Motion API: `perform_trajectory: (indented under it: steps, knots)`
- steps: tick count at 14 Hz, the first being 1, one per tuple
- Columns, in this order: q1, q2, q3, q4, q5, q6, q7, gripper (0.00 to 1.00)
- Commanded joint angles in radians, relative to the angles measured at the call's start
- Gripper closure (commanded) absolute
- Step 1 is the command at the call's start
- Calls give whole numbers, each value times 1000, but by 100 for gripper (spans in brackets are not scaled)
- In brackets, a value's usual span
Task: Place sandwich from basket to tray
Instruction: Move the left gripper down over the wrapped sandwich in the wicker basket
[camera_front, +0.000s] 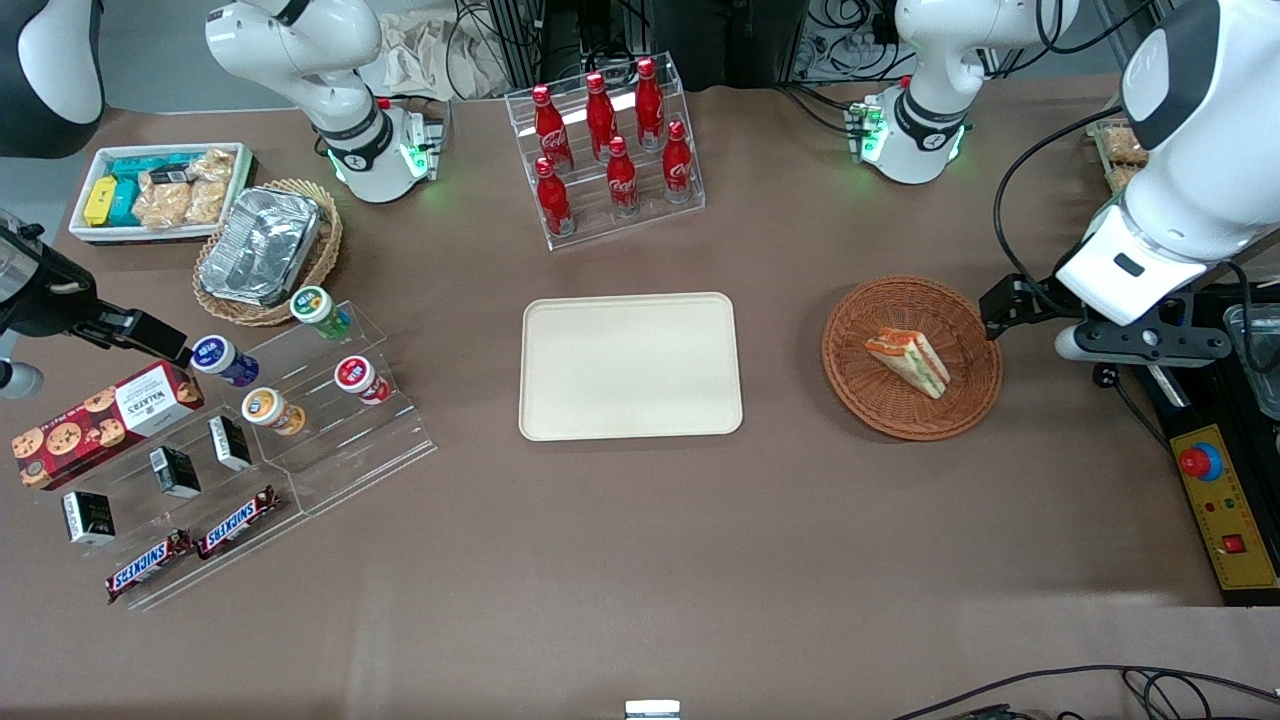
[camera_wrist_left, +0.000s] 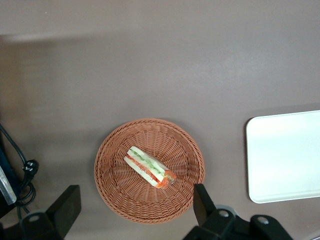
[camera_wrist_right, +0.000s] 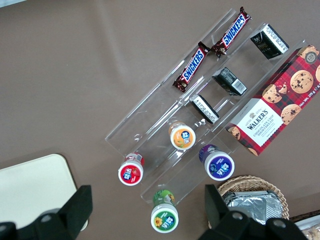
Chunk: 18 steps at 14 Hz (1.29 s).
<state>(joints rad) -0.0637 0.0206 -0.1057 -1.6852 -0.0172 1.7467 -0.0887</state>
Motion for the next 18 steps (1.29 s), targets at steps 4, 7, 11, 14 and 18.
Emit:
perform_trajectory:
  steps: [4, 7, 11, 14, 18]
  knots:
    - [-1, -11, -2, -4, -6, 4, 11, 0]
    - [5, -13, -2, -5, -29, 4, -11, 0]
    - [-1, -11, 1, -8, -10, 1, -318, 0]
    - [-1, -14, 1, -13, 20, -10, -469, 0]
    - [-8, -65, -3, -151, 72, 5, -668, 0]
